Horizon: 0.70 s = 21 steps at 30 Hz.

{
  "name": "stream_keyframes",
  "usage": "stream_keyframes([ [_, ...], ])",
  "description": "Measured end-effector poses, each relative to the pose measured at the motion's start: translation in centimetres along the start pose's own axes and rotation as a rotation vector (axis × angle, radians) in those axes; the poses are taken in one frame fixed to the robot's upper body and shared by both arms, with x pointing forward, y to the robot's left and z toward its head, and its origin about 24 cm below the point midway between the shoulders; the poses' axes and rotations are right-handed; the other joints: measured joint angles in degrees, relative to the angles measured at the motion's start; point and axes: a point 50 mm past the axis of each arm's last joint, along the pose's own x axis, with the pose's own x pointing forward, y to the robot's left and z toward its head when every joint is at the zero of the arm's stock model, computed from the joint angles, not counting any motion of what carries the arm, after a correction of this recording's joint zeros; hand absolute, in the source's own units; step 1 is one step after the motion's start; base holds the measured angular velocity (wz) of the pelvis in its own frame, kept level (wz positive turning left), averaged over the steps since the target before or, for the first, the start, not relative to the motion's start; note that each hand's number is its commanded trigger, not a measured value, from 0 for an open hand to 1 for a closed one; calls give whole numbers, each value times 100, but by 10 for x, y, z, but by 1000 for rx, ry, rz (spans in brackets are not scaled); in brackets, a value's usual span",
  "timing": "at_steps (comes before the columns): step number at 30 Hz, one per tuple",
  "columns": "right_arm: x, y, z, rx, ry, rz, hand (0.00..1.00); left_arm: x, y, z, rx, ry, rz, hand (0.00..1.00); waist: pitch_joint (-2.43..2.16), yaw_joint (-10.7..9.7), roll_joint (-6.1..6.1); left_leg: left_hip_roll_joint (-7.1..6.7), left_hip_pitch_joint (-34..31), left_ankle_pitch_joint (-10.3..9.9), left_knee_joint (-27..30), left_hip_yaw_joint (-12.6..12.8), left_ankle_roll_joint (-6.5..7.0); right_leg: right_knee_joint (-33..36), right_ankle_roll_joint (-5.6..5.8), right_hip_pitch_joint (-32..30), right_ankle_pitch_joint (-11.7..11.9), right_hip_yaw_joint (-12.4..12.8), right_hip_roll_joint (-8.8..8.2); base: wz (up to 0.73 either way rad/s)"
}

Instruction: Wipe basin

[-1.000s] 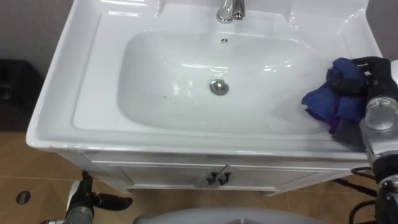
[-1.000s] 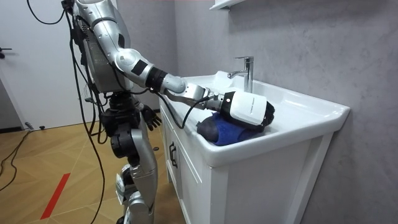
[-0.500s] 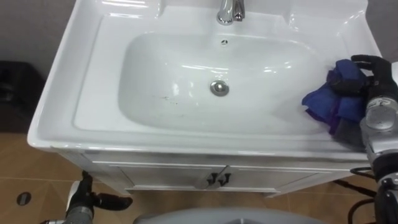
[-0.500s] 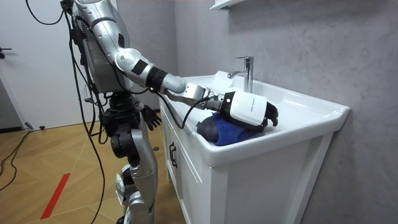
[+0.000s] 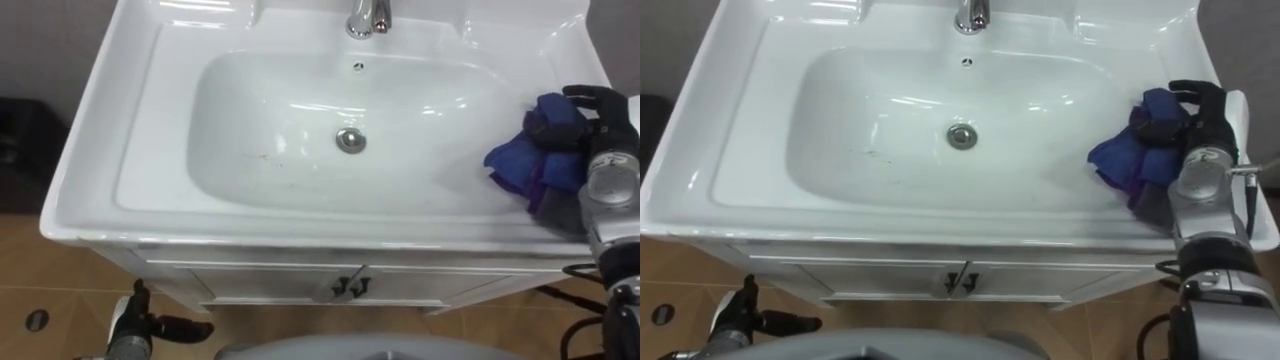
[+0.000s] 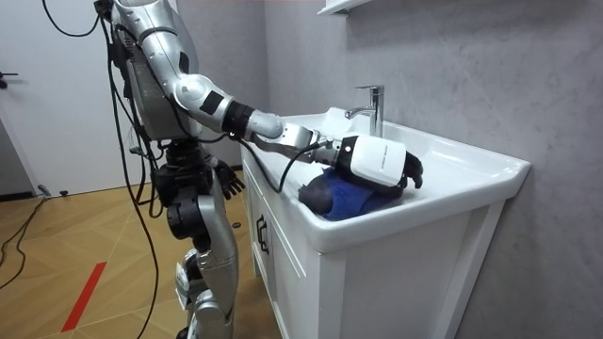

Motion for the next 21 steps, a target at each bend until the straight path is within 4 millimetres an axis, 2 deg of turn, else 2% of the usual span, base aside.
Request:
stream_keyframes([
  [1, 1, -2, 9, -26, -36, -9, 0, 0, 0, 1, -2, -2, 0, 0, -10, -16, 8, -4, -40, 1, 7, 9, 2, 36, -2, -94, 1, 22, -2, -12],
  [6, -2, -14, 55, -104, -253, -101, 0, -1, 0, -3, -3, 6, 6, 0, -1, -19, 51, 1, -77, 10, 24, 141, -8, 86, -14, -214, -7, 166, 31, -16],
  [8, -11, -23, 82, -192, -398, -187, 0, -1, 0, -3, -15, 10, 10, 0, 0, -24, 46, 4, -76, 11, 24, 154, -9, 82, -17, -220, -9, 178, 31, 0],
  [11, -23, -32, 109, -253, -558, -294, 0, -1, -1, -3, -22, 9, 11, 0, 0, -29, 25, 6, -79, 11, 27, 158, -10, 84, -17, -220, -9, 174, 28, 0],
  [15, -32, -37, 123, -286, -649, -378, 0, 1, -2, -5, -26, 25, 4, 0, 0, -17, 16, 5, -70, 11, 26, 152, -10, 83, -18, -205, -9, 170, 25, 1],
  [21, -38, -38, 119, -310, -666, -417, 0, 1, -8, -6, -34, 32, -14, 0, 1, -48, -13, 19, -72, 7, -4, 141, -15, 88, -31, -196, 0, 158, 45, 0],
])
